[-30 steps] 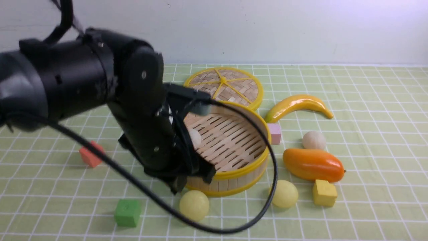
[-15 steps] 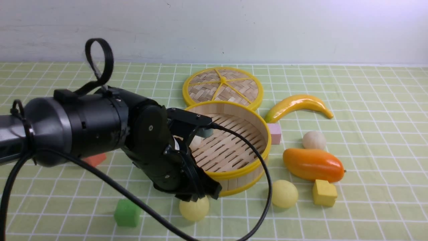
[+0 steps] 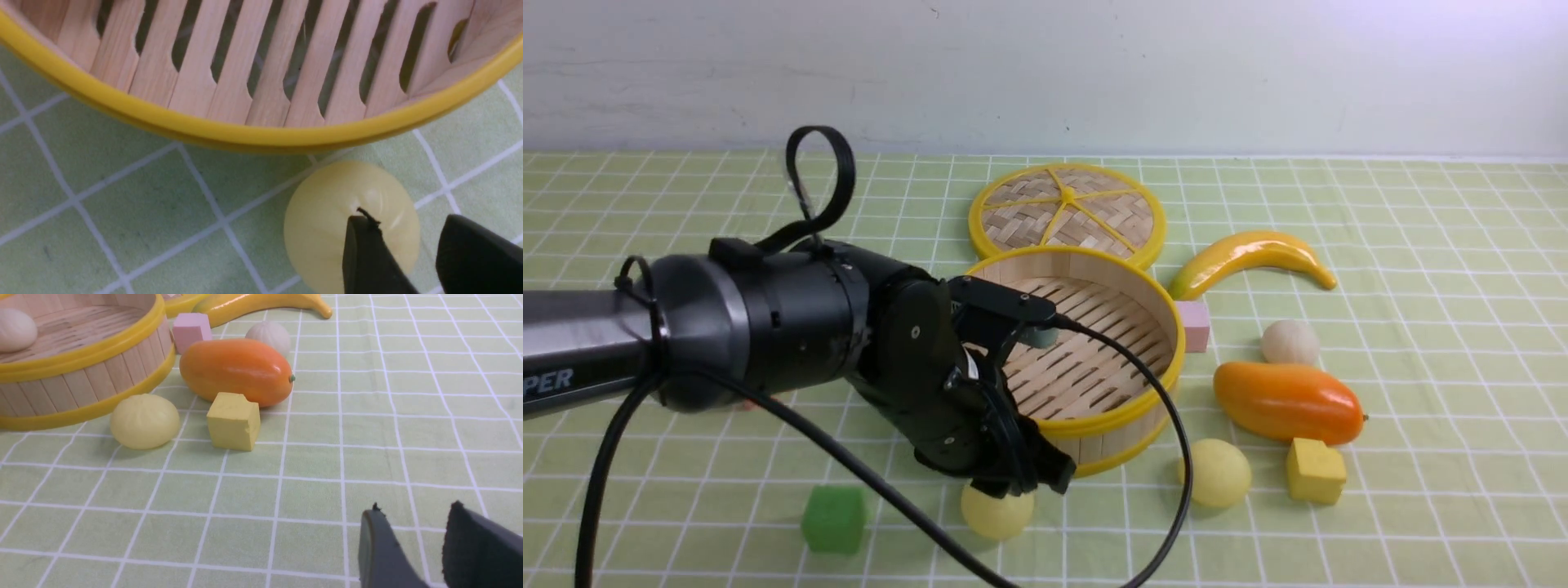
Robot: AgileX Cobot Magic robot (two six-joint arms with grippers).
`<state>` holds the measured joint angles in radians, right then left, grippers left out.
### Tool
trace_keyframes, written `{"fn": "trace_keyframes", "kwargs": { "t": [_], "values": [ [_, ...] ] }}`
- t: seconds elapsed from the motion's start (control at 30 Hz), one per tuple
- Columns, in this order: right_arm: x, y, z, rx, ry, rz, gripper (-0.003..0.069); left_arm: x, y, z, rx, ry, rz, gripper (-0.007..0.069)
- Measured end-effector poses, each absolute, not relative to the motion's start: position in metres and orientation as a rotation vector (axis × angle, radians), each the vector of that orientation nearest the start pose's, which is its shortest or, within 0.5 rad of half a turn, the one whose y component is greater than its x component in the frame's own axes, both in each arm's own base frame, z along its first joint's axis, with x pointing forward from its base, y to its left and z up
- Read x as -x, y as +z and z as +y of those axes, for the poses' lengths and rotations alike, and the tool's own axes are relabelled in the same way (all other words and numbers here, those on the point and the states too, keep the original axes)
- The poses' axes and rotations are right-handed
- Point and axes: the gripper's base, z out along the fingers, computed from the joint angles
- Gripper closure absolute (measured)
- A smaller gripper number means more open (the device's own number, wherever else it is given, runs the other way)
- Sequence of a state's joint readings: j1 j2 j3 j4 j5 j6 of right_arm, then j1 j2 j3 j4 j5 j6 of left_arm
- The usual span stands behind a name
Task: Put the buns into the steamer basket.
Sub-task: Use the left arm to grab a steamed stuffed bun
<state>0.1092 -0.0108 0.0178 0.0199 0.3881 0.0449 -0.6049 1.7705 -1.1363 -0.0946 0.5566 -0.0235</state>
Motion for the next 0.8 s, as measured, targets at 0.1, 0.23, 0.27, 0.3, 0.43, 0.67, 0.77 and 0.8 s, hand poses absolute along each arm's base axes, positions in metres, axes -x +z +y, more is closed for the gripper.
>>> {"fn": "trace_keyframes", "kwargs": {
  "t": [0.1, 0.23, 0.27, 0.3, 0.43, 0.67, 0.77, 0.8],
  "values": [
    [-0.052, 0.173, 0.006, 0.048, 0.126, 1.880, 0.0418, -0.296, 0.194, -0.209, -0.705, -0.265, 2.614, 0.0375],
    [-0.052, 0.173, 0.006, 0.048, 0.126, 1.880, 0.0418, -0.300, 0.187, -0.210, -0.730, -0.238, 2.595, 0.0375],
    [-0.052, 0.173, 0.006, 0.048, 0.126, 1.880, 0.0418, -0.300, 0.187, -0.210, -0.729, -0.239, 2.592, 0.0375],
    [-0.052, 0.173, 0.006, 0.048, 0.126, 1.880, 0.0418, -0.301, 0.187, -0.210, -0.728, -0.240, 2.589, 0.0375],
    [-0.052, 0.173, 0.006, 0.048, 0.126, 1.880, 0.0418, -0.302, 0.180, -0.211, -0.736, -0.229, 2.606, 0.0399],
    [-0.052, 0.173, 0.006, 0.048, 0.126, 1.880, 0.0418, -0.300, 0.175, -0.210, -0.748, -0.214, 2.648, 0.0600],
    [-0.052, 0.173, 0.006, 0.048, 0.126, 1.880, 0.0418, -0.296, 0.181, -0.208, -0.744, -0.219, 2.675, 0.0638],
    [-0.052, 0.173, 0.006, 0.048, 0.126, 1.880, 0.0418, -0.293, 0.186, -0.206, -0.741, -0.223, 2.683, 0.0638]
  ]
}}
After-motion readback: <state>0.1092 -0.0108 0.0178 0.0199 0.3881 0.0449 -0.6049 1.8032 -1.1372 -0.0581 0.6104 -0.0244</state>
